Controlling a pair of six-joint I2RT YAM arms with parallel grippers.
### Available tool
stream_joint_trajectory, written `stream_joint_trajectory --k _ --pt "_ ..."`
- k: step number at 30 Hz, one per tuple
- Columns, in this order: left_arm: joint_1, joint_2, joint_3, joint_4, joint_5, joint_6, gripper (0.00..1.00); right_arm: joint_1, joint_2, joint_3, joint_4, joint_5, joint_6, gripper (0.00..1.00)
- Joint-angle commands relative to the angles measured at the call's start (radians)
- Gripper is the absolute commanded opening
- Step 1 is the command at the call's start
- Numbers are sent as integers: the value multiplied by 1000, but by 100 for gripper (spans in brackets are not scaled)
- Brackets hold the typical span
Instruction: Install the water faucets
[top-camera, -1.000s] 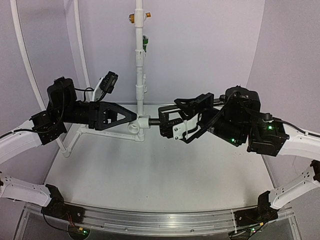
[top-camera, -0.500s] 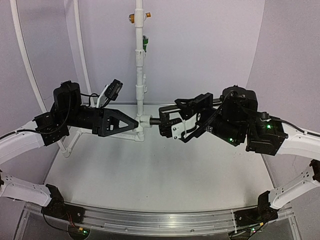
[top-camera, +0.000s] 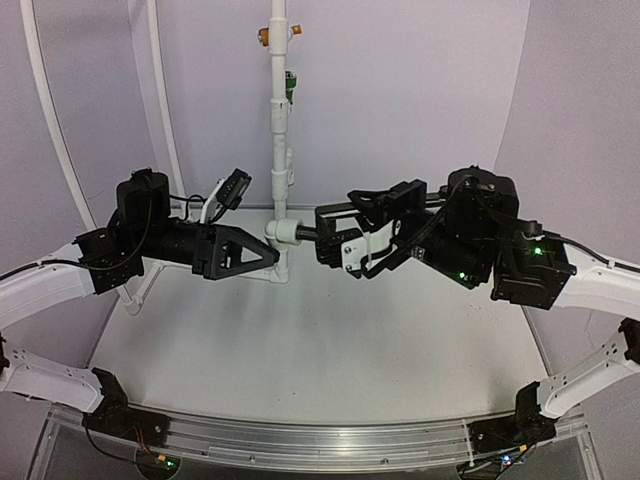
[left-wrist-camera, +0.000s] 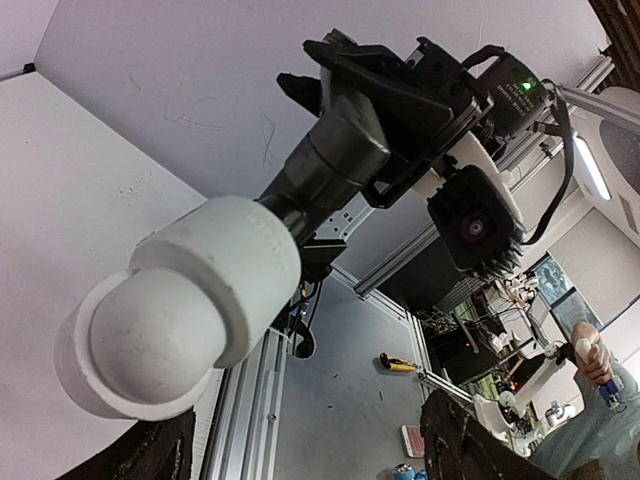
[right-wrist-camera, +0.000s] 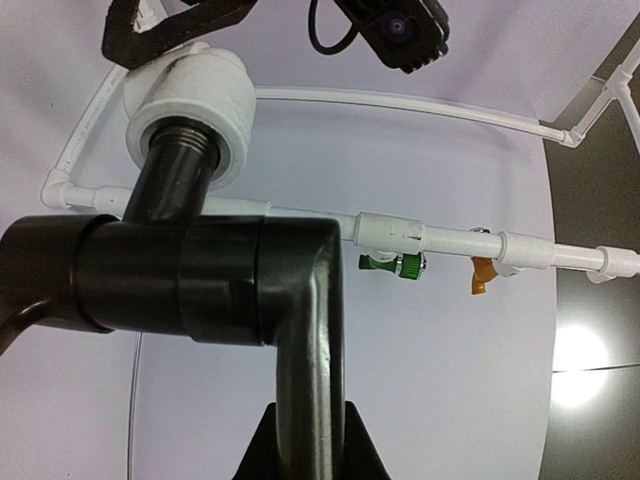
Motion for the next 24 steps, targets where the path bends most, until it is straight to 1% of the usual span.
stream_joint_trajectory --k 1,4,6,11,15,17,19,24 --pt "-3 -38 -19 -3 -53 46 79 7 -4 93 154 -8 54 0" --pt "-3 -64 -37 17 -109 50 80 8 -5 102 153 -15 72 0" --pt "-3 -75 -51 60 -123 42 80 7 -5 103 153 -23 77 0" --pt "-14 -65 -53 91 -138 60 81 7 3 115 153 -20 104 0" --pt "-52 -87 -95 155 -246 83 85 7 16 132 167 -8 161 0" --pt "-69 -92 -142 246 -289 84 88 7 27 149 177 -7 206 0" --pt "-94 -91 -201 381 -311 96 90 7 41 169 188 -2 249 0" --pt "-140 -73 -288 686 -382 149 90 7 74 213 198 6 384 0"
